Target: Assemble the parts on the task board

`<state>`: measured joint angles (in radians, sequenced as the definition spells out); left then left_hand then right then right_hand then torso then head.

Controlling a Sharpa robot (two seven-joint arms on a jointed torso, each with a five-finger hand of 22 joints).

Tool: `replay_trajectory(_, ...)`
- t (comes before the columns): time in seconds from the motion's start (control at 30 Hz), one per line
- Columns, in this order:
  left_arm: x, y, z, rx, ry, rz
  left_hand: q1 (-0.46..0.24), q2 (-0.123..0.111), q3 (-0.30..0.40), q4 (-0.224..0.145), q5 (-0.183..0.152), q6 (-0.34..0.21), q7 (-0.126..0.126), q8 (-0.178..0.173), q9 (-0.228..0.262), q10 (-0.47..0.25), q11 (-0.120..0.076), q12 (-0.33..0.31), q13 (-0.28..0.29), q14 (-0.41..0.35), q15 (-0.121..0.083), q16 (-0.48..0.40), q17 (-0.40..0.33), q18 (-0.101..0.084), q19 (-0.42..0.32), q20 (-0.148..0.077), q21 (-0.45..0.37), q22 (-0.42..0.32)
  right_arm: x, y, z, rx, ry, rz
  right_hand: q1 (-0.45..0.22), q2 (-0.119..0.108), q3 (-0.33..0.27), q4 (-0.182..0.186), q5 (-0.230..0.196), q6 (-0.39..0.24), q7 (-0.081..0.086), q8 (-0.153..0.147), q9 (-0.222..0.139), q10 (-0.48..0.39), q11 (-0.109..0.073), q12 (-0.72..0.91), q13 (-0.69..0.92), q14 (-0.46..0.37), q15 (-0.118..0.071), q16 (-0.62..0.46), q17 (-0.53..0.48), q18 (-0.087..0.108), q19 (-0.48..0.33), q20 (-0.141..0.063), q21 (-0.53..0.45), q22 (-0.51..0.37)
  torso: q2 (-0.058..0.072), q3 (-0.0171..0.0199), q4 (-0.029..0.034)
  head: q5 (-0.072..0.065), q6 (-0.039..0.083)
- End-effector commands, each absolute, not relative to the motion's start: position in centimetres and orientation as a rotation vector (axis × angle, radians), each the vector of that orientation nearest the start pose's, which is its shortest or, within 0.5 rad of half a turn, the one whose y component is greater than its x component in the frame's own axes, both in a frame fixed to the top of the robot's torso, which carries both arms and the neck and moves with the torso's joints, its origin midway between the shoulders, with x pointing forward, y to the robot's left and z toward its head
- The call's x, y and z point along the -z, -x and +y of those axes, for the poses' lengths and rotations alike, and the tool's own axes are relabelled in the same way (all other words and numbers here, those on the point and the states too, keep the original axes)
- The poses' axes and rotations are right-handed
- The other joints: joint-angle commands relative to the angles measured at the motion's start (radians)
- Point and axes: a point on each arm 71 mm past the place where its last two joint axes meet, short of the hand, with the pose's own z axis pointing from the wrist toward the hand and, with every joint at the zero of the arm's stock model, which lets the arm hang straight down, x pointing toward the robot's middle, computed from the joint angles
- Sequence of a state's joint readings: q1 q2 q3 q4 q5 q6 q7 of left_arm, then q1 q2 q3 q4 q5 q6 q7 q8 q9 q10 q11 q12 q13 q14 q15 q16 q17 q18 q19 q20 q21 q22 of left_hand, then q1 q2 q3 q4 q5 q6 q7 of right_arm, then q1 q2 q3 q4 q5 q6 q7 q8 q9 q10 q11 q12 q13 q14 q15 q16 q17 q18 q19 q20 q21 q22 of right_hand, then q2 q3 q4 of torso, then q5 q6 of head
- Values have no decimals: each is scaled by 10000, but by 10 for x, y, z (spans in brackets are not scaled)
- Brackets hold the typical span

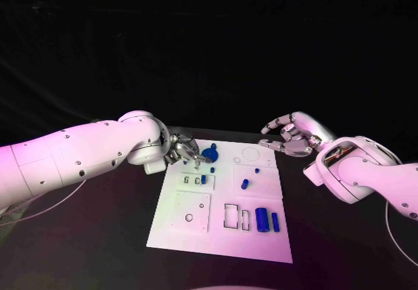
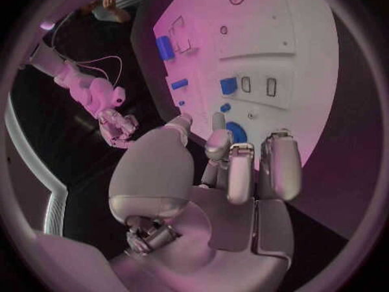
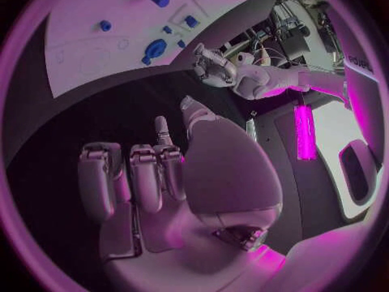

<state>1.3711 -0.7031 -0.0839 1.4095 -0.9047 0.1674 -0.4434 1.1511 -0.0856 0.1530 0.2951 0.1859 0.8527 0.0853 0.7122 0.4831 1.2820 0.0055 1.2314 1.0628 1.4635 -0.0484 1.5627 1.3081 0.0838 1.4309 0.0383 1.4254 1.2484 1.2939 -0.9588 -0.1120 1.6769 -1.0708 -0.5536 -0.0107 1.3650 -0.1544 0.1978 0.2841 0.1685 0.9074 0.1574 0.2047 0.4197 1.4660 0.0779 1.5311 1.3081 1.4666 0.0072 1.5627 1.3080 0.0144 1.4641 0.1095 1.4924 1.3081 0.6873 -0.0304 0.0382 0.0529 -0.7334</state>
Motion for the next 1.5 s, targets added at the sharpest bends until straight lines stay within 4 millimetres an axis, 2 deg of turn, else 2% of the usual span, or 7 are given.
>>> replay_trajectory(0.03,168,-517,171,4325,499,23410,-117,26,-88,-8,0,-58,-56,67,51,76,12,91,57,1061,-76,61,2587,-207,91,21,57,57,146,-466,-220,-8651,-2172,15343,-30,6,24,36,45,69,-20,43,10,667,-34,34,2233,948,-38,-36,2235,71,608,-3,51,2006,-26,16,17,27,-39)
replay_trajectory(0.47,178,-524,152,3220,-811,24114,-403,146,-256,-1,-32,-184,-57,156,284,-12,10,89,66,1073,-83,81,2627,-235,183,2,116,188,149,-468,-221,-8424,-2234,15454,-49,-12,19,30,174,75,-32,53,-2,660,-47,26,2224,943,-53,-42,2216,76,599,-19,31,1991,41,-17,11,25,-107)
replay_trajectory(1.0,182,-524,143,3212,-973,24273,-503,199,-315,-3,-24,-208,-60,182,360,-35,8,86,66,1073,-82,81,2627,-255,225,4,157,284,151,-470,-220,-8284,-2229,15534,-68,-18,13,37,217,74,-34,55,-7,637,-50,4,2199,937,-58,-51,2188,83,584,-24,4,1970,40,-8,16,25,-227)
replay_trajectory(1.5,185,-523,136,3271,-1112,24554,-295,340,-211,-28,92,-294,-62,180,484,-98,7,50,38,1073,-81,81,2627,-276,269,6,209,397,153,-472,-218,-8219,-2195,15626,-63,-1,27,33,247,74,-37,57,-11,633,-53,-1,2194,935,-61,-54,2179,88,576,-28,-12,1957,47,-11,17,39,-272)
